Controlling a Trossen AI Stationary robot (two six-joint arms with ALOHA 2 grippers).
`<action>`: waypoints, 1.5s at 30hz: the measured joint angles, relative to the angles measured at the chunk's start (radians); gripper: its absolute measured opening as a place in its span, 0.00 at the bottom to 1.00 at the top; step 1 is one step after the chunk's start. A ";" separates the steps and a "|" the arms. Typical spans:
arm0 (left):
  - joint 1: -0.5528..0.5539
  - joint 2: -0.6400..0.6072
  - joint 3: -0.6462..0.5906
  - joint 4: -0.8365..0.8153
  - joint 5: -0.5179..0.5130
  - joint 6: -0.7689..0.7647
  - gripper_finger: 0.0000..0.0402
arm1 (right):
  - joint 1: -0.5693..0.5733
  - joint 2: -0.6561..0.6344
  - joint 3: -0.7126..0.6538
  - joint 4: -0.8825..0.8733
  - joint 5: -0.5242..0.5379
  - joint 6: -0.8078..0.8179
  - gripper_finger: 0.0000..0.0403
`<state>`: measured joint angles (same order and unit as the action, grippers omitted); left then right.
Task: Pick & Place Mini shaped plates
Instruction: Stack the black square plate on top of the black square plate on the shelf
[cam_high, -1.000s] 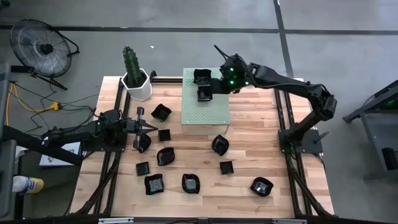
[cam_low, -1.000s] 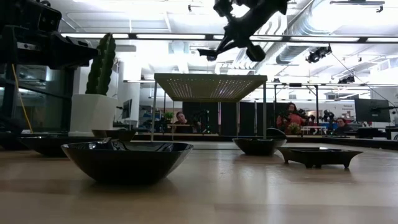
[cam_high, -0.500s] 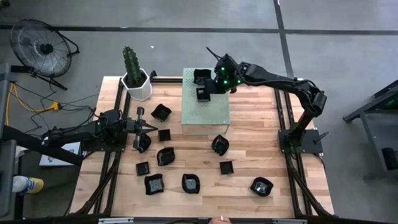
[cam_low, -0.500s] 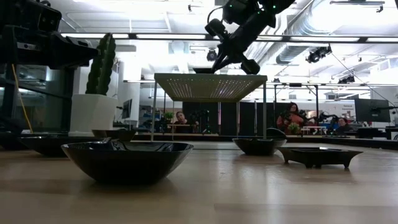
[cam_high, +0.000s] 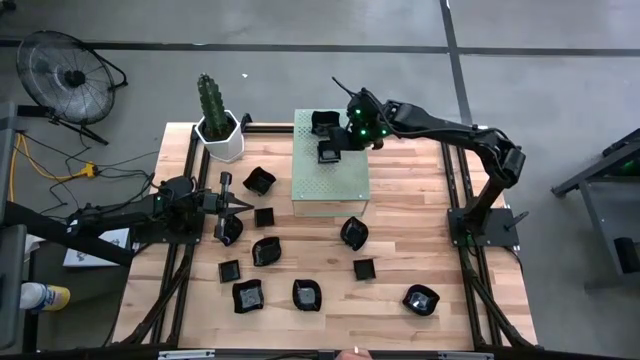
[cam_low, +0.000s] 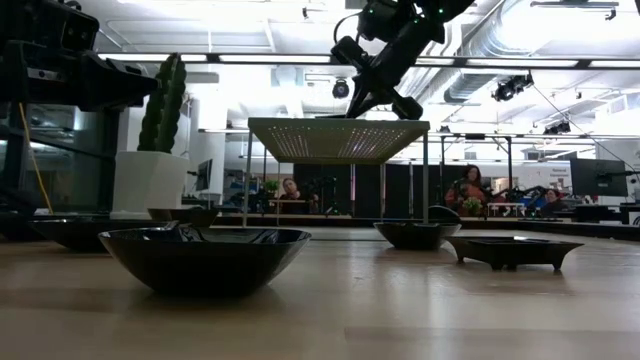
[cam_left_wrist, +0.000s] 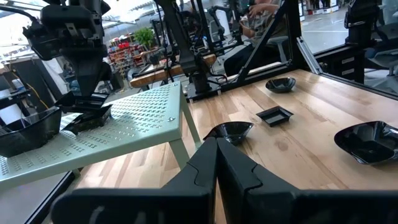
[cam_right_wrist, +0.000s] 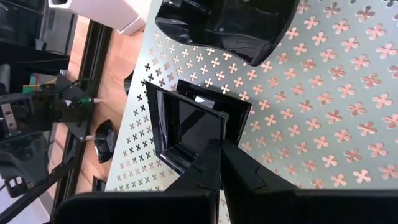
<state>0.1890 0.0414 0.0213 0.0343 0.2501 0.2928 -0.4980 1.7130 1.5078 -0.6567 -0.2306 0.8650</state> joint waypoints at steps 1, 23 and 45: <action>0.000 0.000 0.000 0.000 0.000 0.000 0.01 | 0.000 0.000 0.000 0.000 0.000 0.008 0.00; 0.000 0.000 0.000 0.000 0.000 0.000 0.01 | 0.000 0.010 0.000 0.003 0.016 0.017 0.00; 0.000 0.000 0.000 0.000 0.000 0.000 0.01 | 0.000 0.010 0.000 0.011 -0.005 0.029 0.00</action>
<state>0.1892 0.0414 0.0212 0.0343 0.2501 0.2931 -0.4976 1.7233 1.5074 -0.6460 -0.2361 0.8935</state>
